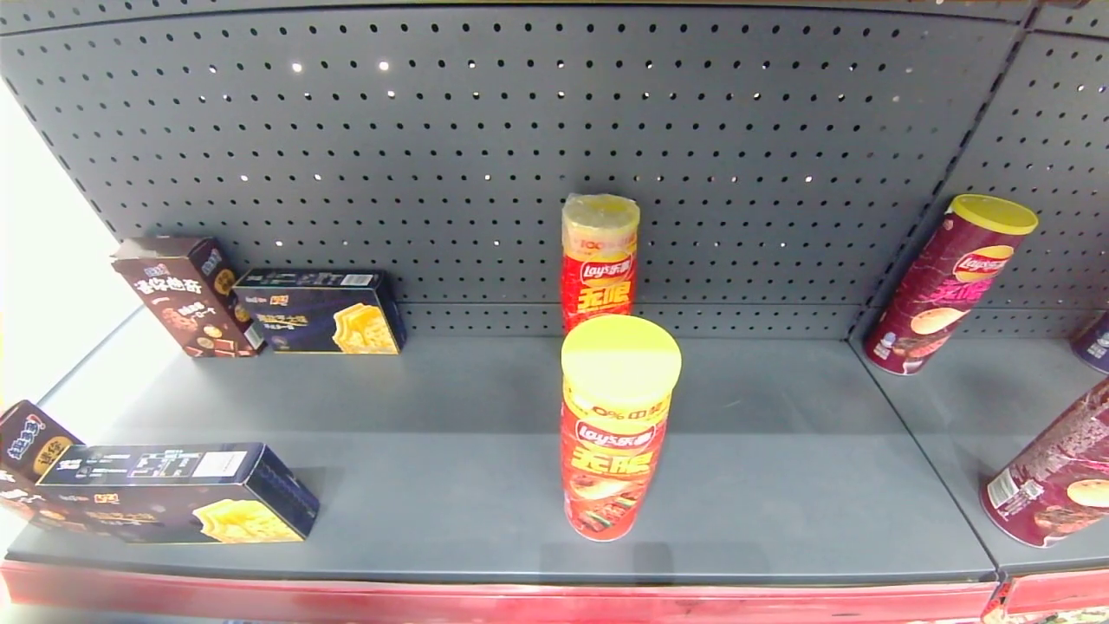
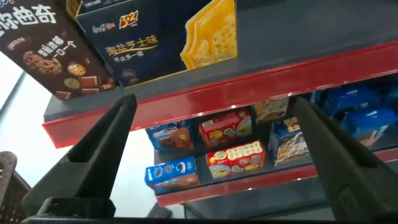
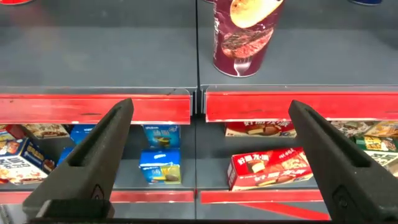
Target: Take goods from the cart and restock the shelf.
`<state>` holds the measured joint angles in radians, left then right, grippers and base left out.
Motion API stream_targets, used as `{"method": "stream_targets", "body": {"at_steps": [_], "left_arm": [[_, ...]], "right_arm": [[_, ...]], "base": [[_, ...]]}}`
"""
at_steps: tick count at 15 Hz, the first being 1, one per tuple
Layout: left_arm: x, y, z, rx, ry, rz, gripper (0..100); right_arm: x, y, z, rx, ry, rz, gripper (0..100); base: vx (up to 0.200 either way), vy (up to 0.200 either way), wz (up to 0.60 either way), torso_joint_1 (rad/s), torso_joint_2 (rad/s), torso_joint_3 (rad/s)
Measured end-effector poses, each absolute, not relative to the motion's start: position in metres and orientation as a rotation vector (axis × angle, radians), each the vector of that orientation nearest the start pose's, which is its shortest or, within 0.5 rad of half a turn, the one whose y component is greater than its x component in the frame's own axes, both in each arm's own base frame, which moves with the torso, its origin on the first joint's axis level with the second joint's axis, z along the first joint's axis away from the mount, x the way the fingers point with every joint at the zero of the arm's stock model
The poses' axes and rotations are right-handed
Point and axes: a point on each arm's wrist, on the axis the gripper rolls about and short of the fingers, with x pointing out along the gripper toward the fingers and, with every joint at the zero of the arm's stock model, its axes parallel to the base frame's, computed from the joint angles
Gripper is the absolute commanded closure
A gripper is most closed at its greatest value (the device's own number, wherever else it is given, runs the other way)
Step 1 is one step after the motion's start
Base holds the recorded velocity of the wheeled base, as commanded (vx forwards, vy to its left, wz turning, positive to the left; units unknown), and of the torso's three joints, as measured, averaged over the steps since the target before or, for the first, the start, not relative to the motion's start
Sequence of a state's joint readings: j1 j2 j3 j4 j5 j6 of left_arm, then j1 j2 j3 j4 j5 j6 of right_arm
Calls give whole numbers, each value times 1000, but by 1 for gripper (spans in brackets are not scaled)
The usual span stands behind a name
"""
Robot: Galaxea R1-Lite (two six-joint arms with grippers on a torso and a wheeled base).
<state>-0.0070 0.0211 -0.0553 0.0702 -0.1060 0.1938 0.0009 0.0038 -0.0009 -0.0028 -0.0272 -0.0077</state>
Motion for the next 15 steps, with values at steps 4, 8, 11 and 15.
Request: {"method": "stream_targets", "body": {"at_steps": [4,8,11,15], "left_arm": [[-26,-1,83,198,23,-47,0],[-26,-2,82,169,22,-101,0],[-26,-4,83,96,19,-185,0],[-26,-4,82,84,19,-211,0]], "right_arm": [[-23,-1,76,-8,-3,-26,0],[-23,-1,76,-9,-3,-26,0],[-23,-1,76,-8,-3,-27,0],[-23,-1,76,-7,-3,-27,0]], "base": [[0,0,0,0,0,0],[0,0,0,0,0,0],[0,0,0,0,0,0],[0,0,0,0,0,0]]}}
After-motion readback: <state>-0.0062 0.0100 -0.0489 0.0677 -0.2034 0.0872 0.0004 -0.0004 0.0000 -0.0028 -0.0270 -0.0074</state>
